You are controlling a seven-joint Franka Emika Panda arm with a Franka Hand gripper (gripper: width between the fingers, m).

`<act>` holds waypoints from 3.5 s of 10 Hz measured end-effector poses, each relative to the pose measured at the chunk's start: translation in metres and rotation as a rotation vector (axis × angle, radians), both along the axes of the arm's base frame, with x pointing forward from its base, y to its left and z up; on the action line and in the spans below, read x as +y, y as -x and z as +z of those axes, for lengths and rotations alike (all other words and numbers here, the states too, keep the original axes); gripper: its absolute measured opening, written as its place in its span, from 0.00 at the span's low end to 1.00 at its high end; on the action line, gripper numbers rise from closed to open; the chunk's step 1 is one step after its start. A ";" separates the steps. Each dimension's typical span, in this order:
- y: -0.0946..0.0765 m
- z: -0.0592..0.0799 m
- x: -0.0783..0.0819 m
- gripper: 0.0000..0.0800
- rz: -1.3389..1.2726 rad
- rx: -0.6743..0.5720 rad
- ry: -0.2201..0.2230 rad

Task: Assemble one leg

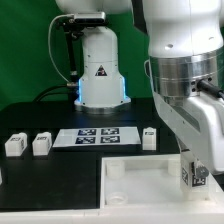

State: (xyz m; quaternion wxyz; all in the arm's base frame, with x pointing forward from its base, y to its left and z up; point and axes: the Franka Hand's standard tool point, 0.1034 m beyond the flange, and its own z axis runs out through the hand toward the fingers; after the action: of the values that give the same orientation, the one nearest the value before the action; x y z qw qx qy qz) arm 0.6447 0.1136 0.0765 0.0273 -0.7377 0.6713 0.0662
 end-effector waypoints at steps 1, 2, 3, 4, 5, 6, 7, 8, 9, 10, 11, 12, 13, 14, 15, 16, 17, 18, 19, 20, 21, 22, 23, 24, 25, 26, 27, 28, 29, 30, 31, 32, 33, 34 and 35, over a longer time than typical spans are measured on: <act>0.001 -0.001 0.004 0.36 -0.090 0.015 0.011; 0.001 -0.001 0.004 0.36 -0.061 0.010 0.009; 0.002 -0.001 0.003 0.36 -0.026 0.007 0.007; 0.001 -0.002 0.004 0.56 0.014 -0.007 0.005; 0.004 -0.006 0.005 0.72 0.180 -0.058 0.000; 0.011 -0.009 0.005 0.72 0.379 -0.080 -0.008; 0.013 -0.008 0.007 0.79 0.483 -0.091 -0.014; 0.013 -0.009 0.006 0.81 0.592 -0.104 -0.019; 0.013 -0.009 0.005 0.81 0.688 -0.115 -0.023; 0.013 -0.009 0.005 0.81 0.766 -0.124 -0.026; 0.013 -0.009 0.004 0.81 0.925 -0.140 -0.023; 0.010 -0.008 0.004 0.81 1.124 -0.165 -0.003; 0.007 -0.005 0.002 0.81 1.272 -0.201 0.007; 0.005 -0.004 -0.001 0.81 1.367 -0.215 0.008; 0.006 -0.005 -0.001 0.67 1.382 -0.215 0.006; 0.006 -0.005 0.000 0.50 1.312 -0.209 0.007; 0.006 -0.005 -0.001 0.50 1.299 -0.209 0.007; 0.006 -0.005 0.000 0.36 1.190 -0.199 0.009; 0.006 -0.005 0.000 0.36 1.075 -0.188 0.013; 0.006 -0.005 0.000 0.36 0.965 -0.178 0.015; 0.006 -0.006 0.000 0.36 0.828 -0.162 0.018; 0.003 -0.005 0.000 0.36 0.669 -0.132 0.019; 0.002 -0.005 -0.001 0.36 0.508 -0.105 0.020; 0.002 -0.005 -0.001 0.36 0.287 -0.077 0.014; 0.003 -0.005 -0.001 0.36 0.096 -0.061 -0.002; 0.003 -0.006 -0.003 0.36 -0.049 -0.055 -0.018; 0.004 -0.006 -0.003 0.37 -0.215 -0.045 -0.033; 0.004 -0.005 -0.002 0.37 -0.265 -0.038 -0.034; 0.004 -0.005 -0.002 0.37 -0.406 -0.017 -0.031; 0.004 -0.004 -0.002 0.37 -0.450 -0.012 -0.028; 0.004 -0.005 -0.002 0.37 -0.448 -0.012 -0.026; 0.004 -0.006 -0.002 0.37 -0.446 -0.010 -0.026; 0.004 -0.006 -0.002 0.62 -0.446 -0.009 -0.026; 0.004 -0.006 -0.002 0.62 -0.445 -0.009 -0.026; 0.006 -0.008 0.000 0.77 -0.430 -0.007 -0.026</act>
Offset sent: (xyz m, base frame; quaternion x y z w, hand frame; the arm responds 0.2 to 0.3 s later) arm 0.0000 0.0000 0.0000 0.0000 0.0000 0.0000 1.0000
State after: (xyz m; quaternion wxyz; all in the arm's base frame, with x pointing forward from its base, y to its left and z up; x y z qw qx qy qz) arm 0.6382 0.1139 0.0689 0.0527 -0.5773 0.8122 0.0649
